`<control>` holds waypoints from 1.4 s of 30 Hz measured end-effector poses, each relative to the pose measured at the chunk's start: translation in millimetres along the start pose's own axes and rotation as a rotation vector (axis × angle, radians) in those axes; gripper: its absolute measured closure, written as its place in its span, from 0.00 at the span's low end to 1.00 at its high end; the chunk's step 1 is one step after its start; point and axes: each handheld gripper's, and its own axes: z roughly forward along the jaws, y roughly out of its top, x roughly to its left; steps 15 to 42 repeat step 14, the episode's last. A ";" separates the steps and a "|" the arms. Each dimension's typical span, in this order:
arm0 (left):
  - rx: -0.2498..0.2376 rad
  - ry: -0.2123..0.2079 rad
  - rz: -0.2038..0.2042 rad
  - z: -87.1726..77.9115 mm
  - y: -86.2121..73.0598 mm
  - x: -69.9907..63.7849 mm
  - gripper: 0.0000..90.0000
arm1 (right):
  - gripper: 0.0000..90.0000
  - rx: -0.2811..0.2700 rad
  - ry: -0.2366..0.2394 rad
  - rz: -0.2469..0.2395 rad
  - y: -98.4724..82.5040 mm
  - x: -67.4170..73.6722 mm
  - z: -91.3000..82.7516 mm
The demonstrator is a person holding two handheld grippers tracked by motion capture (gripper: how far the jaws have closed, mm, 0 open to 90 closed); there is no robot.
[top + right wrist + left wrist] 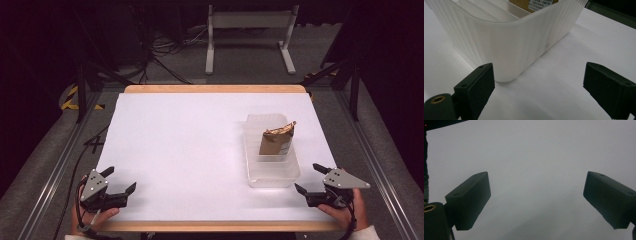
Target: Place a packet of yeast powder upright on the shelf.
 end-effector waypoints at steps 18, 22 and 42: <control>0.021 0.004 0.039 6.6 4.9 -2.1 0.09 | 0.11 0.008 -0.004 0.005 -1.8 -0.1 -1.4; 0.021 0.004 0.039 6.6 4.9 -2.1 0.09 | 0.11 0.008 -0.004 0.005 -1.8 -0.1 -1.4; 0.021 0.004 0.039 6.6 4.9 -2.1 0.09 | 0.11 0.008 -0.004 0.005 -1.8 -0.1 -1.4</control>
